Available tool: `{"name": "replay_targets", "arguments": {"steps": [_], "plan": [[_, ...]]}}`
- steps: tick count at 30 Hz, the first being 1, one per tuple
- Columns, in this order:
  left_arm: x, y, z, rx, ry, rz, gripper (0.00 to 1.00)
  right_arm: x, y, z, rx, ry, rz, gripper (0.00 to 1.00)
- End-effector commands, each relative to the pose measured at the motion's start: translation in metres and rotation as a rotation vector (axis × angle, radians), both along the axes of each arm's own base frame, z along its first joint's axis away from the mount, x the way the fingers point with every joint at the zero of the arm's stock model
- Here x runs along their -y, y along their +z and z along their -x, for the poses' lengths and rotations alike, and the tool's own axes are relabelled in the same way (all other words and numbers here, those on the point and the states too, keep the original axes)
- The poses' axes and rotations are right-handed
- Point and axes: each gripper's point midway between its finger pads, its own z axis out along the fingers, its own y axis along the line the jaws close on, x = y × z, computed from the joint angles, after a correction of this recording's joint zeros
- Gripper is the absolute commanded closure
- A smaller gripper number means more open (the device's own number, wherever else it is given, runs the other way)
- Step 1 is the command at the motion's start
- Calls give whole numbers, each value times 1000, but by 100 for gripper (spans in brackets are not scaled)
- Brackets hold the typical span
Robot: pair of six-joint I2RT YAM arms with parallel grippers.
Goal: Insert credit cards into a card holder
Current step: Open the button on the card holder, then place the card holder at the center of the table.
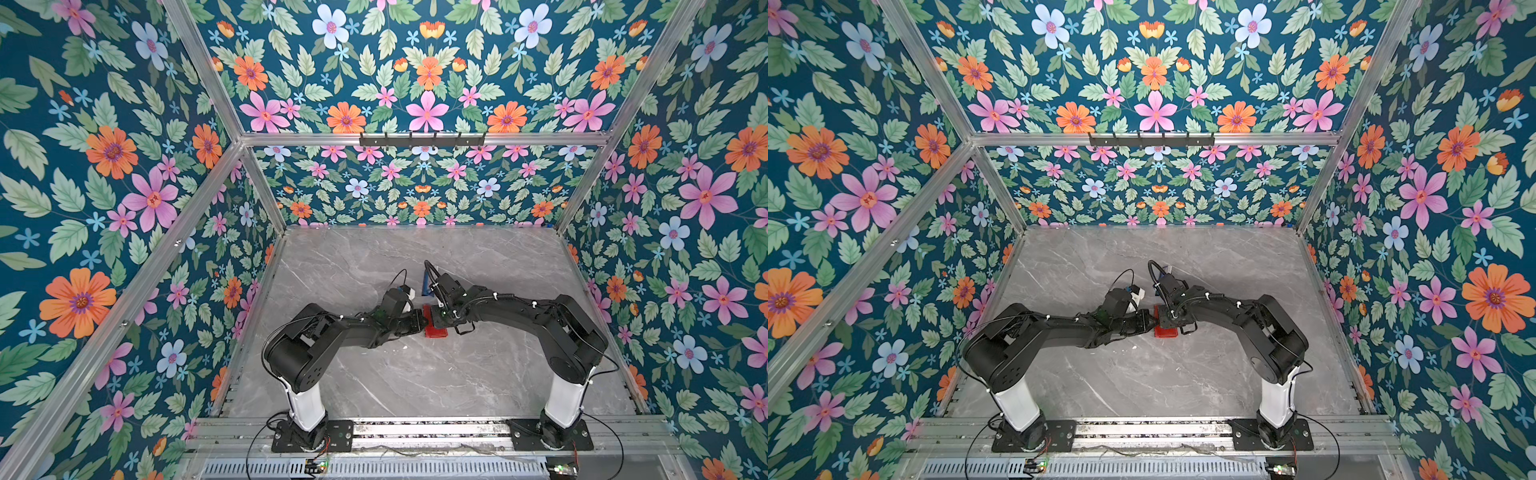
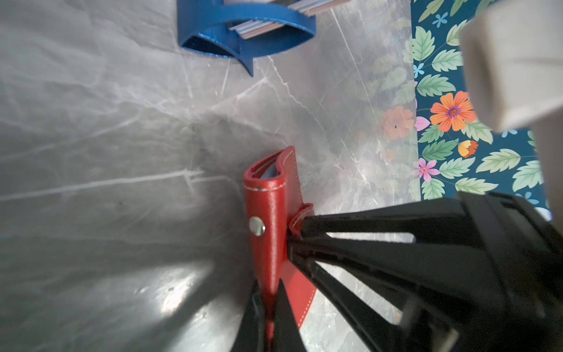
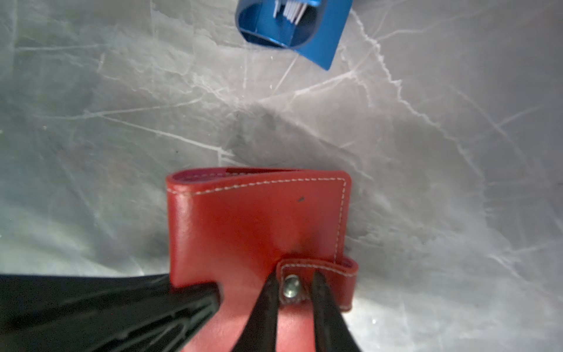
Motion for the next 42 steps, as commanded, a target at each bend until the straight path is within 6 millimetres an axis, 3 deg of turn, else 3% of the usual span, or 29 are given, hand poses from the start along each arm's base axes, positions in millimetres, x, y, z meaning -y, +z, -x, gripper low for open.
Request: {"name": "replay_targets", "arguments": {"steps": [1,7,14,17,21,22,23,29,42], "plan": [[-1,-1,1,-5,-2,-10,93,23,-8,7,-17,-33,112,88],[-5,-6,2,-8,8,-39,93,27,5,5,12,-52,112,100],[-9,-11,2,-8,13,-69,90,24,21,6,32,-54,60,100],[-10,-9,3,0,5,-76,82,21,31,8,40,-54,18,100],[-11,0,2,41,2,-92,62,20,46,8,51,-64,-65,100],[-12,2,2,53,2,-96,58,18,63,8,82,-62,-112,100],[-11,5,2,65,-3,-97,55,18,67,8,87,-61,-136,100],[-2,20,3,122,-44,-65,49,11,90,10,95,-42,-305,100],[10,45,10,211,-84,22,38,-2,109,13,110,2,-447,100]]}}
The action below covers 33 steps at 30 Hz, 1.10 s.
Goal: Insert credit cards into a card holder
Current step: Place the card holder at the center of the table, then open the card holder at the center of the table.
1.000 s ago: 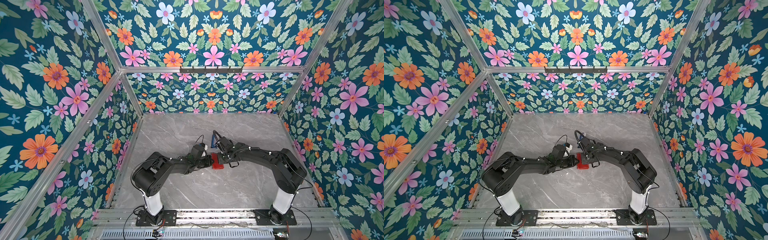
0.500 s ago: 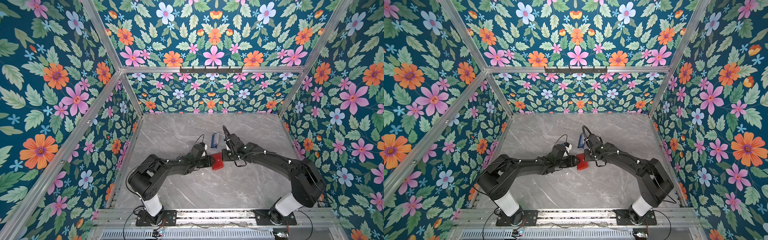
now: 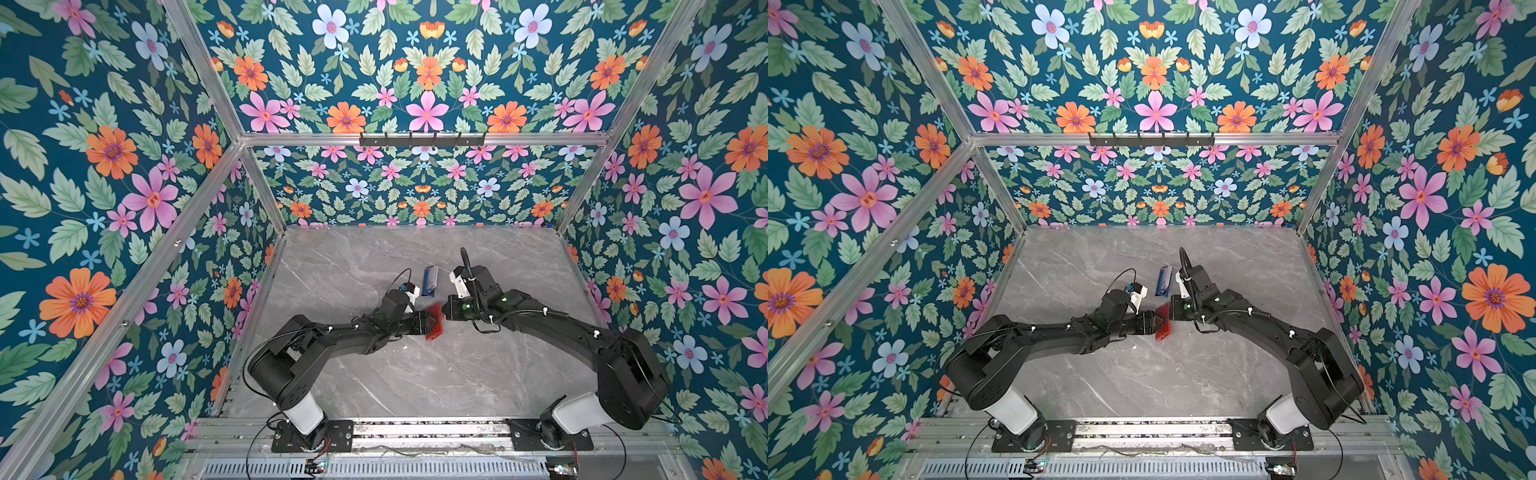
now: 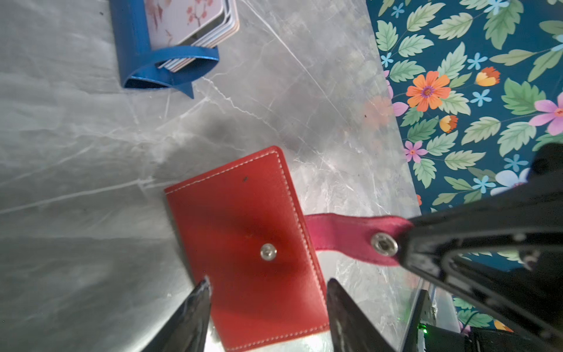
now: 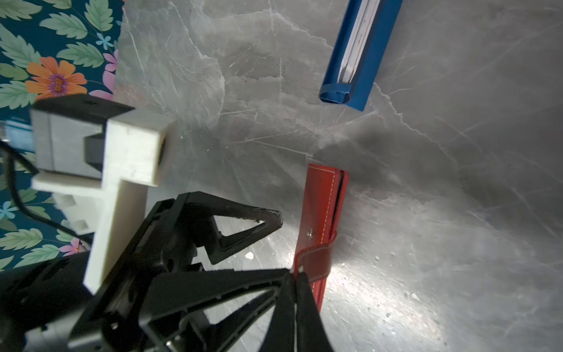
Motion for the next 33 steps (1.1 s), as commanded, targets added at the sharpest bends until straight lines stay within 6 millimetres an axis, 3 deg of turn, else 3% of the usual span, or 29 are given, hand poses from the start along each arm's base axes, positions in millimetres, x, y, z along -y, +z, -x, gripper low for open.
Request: {"name": "replay_targets", "arguments": {"steps": [1,9,13,23,33], "plan": [[4,9,-2,43,-16,25,38,-8,13,-2,24,14,-60,100],[4,7,-3,41,-6,21,38,-9,15,0,25,20,-71,100],[-1,0,-4,31,11,-7,43,-8,11,-1,16,17,-63,100],[-8,0,-5,52,30,-55,45,7,-3,-4,-2,-36,38,100],[-41,-25,-8,39,143,-224,54,9,-3,-5,3,-44,52,100]]}}
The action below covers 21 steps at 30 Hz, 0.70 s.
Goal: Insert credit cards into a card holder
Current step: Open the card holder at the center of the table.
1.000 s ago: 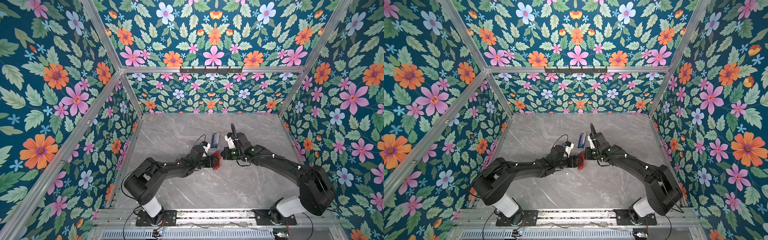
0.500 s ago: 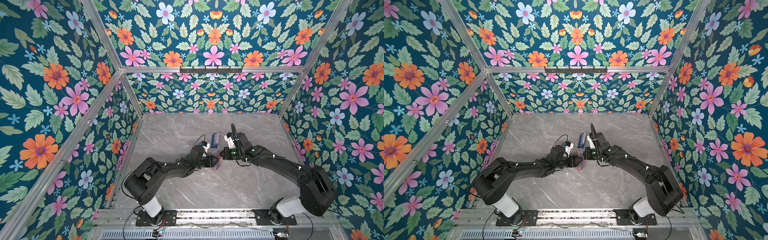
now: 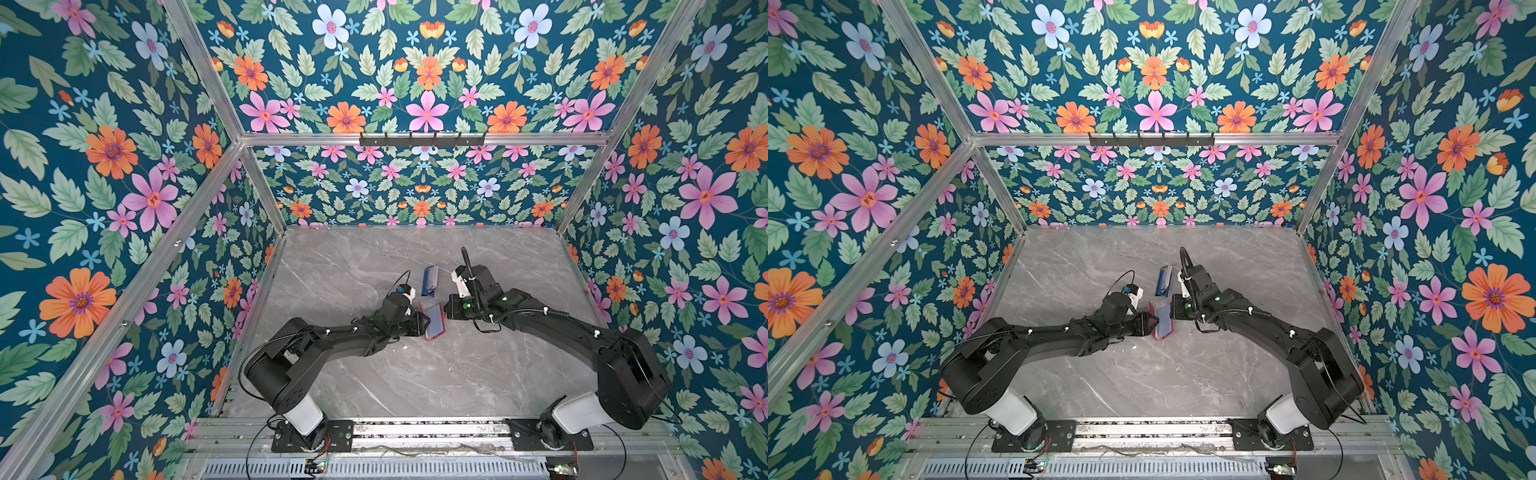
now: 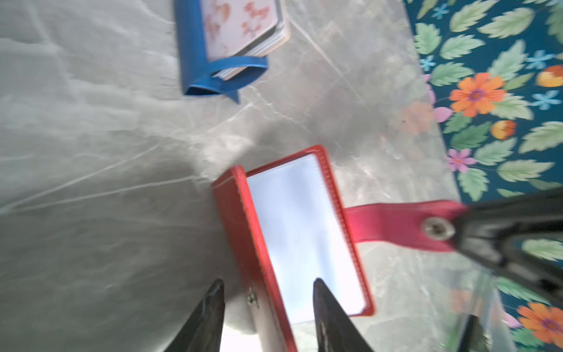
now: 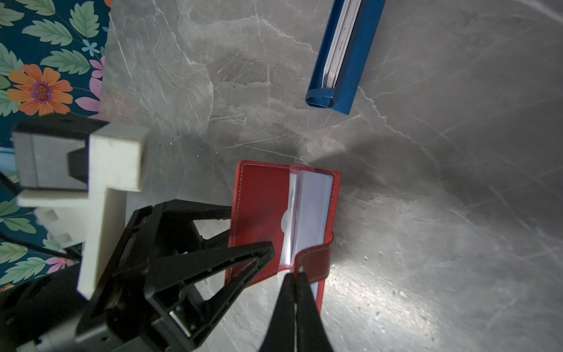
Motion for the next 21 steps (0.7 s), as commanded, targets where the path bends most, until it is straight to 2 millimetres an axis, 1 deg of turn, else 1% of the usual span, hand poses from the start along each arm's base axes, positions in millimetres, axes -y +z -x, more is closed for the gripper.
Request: {"name": "replay_targets", "arguments": {"steps": [1,6,9,13,18,21], "plan": [[-20,-10,-4,12,62,-94,54,2,1,-3,8,-12,12,100],[-39,-19,-5,11,127,-178,54,3,-4,-3,-2,-11,25,100],[-50,-29,-5,-5,164,-237,54,0,-7,-2,-13,-4,23,100],[-66,-44,-4,-32,221,-310,53,-5,-4,-3,-11,11,-2,100],[-74,-60,-1,-66,242,-362,52,-10,3,-3,-4,29,-28,100],[-74,-62,-1,-71,238,-365,53,-13,3,-3,-7,39,-37,100]]}}
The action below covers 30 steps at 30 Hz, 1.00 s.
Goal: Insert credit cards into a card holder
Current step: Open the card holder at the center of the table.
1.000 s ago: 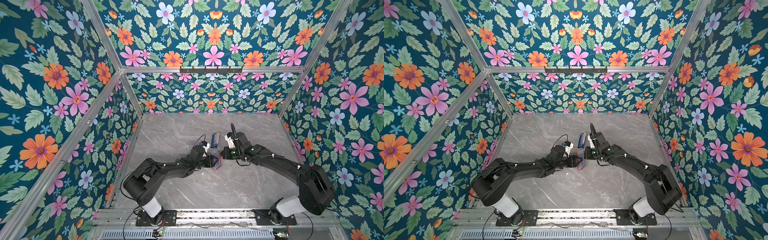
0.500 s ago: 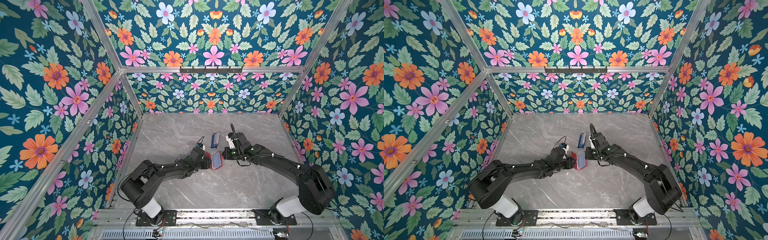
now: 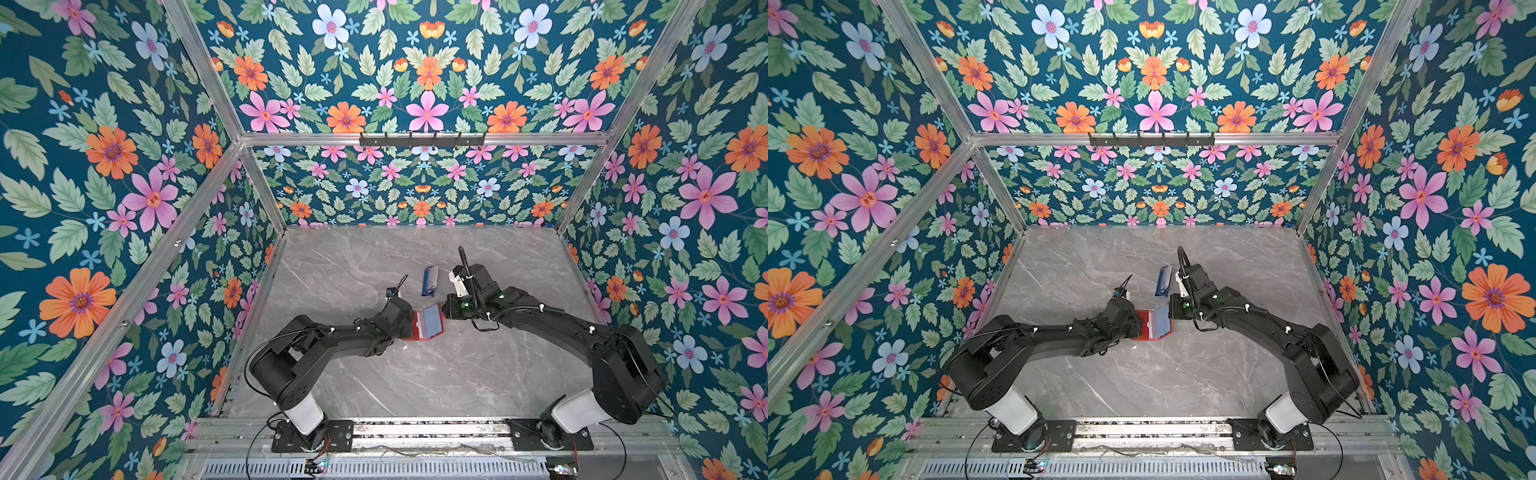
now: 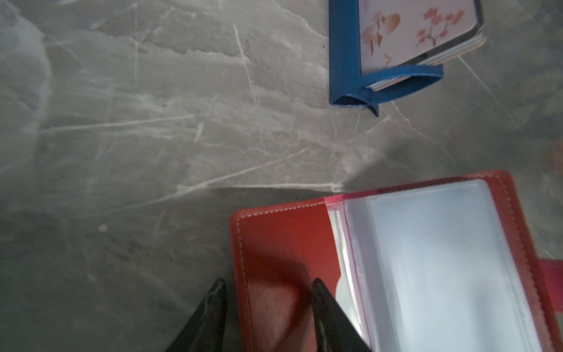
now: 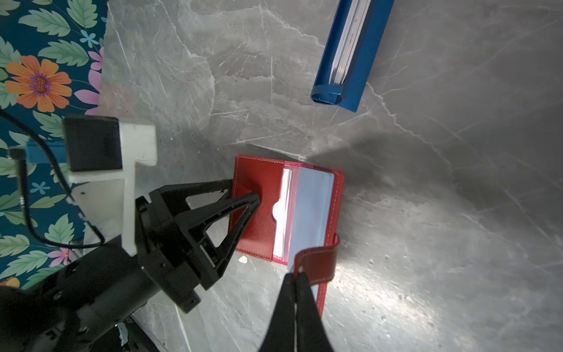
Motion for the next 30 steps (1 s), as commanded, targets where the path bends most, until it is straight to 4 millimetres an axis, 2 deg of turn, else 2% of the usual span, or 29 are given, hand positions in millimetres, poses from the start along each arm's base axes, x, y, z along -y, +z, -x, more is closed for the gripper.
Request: {"name": "replay_targets", "arguments": {"steps": [1,7,13,17,20,25,30], "plan": [[-20,-24,19,-104,16,-93,52,-6,5,-2,9,14,-26,100],[-18,-5,13,-60,-5,-102,52,-7,6,-1,7,16,-38,100],[-10,35,1,34,-58,-111,48,-10,10,-2,10,12,-59,100],[5,59,-1,86,-143,-78,47,-10,9,-3,9,10,-60,100],[23,60,3,70,-218,-19,48,-10,7,-3,5,8,-60,100],[57,46,13,-29,-301,153,51,-8,0,-3,-8,-2,-41,100],[74,37,16,-82,-315,269,54,-6,-5,-2,-21,-6,-27,100]]}}
